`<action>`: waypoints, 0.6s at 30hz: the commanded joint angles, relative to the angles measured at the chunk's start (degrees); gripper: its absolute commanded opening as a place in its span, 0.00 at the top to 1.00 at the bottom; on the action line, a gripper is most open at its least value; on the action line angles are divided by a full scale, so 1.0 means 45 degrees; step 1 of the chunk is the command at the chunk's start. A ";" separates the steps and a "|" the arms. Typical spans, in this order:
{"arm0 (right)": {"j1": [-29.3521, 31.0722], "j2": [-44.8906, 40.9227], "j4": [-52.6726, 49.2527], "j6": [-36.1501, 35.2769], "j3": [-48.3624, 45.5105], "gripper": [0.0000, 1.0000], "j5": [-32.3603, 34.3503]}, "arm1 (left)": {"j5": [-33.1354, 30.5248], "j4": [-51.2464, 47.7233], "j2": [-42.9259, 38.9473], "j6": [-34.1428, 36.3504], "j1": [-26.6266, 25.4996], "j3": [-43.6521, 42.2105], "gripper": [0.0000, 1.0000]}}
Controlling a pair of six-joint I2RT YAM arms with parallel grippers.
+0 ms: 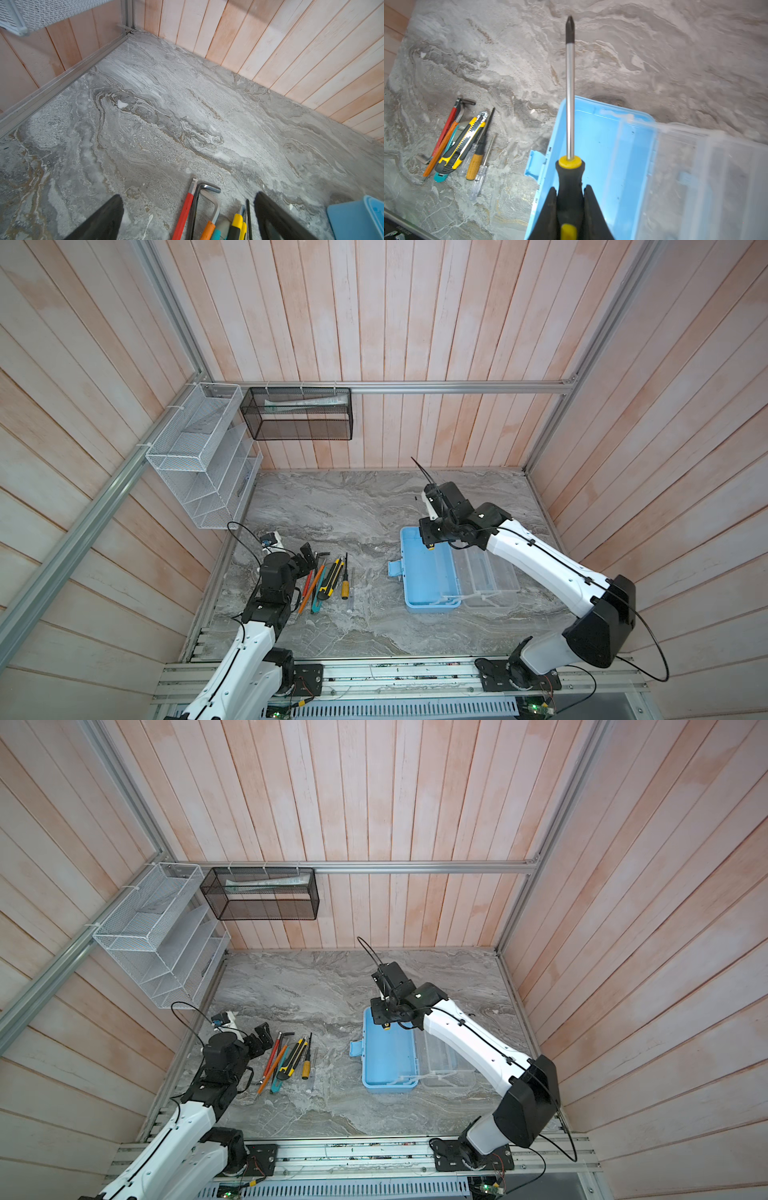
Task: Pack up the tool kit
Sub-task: 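Lift the screwdriver and carry it over the open box with the right gripper, then lower the screwdriver into the clear lid compartment and open the right gripper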
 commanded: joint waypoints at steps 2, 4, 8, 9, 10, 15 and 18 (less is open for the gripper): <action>-0.1018 -0.1027 -0.1222 -0.0261 -0.0519 1.00 0.0910 | 0.0113 0.0158 -0.0022 0.0096 0.0061 -0.0131 0.00; -0.1457 -0.1459 -0.1473 -0.0397 -0.0845 1.00 0.1093 | 0.0131 0.0176 -0.0021 0.0115 0.0048 -0.0144 0.00; -0.2189 -0.1929 -0.1828 -0.0539 -0.1672 1.00 0.1582 | 0.0114 0.0164 -0.0003 0.0102 0.0051 -0.0145 0.00; -0.2336 -0.2012 -0.1828 -0.0545 -0.1913 1.00 0.1599 | 0.0115 0.0162 -0.0002 0.0101 0.0064 -0.0135 0.00; -0.2465 -0.2125 -0.1789 -0.0565 -0.2172 1.00 0.1536 | 0.0126 0.0157 -0.0003 0.0089 0.0047 -0.0145 0.00; -0.2803 -0.2923 -0.1203 -0.0278 -0.3434 1.00 0.1164 | 0.0102 0.0153 0.0078 0.0091 0.0063 -0.0107 0.00; -0.2862 -0.3116 -0.1200 0.0027 -0.3995 1.00 0.1086 | 0.0119 0.0156 0.0139 0.0101 0.0045 -0.0085 0.00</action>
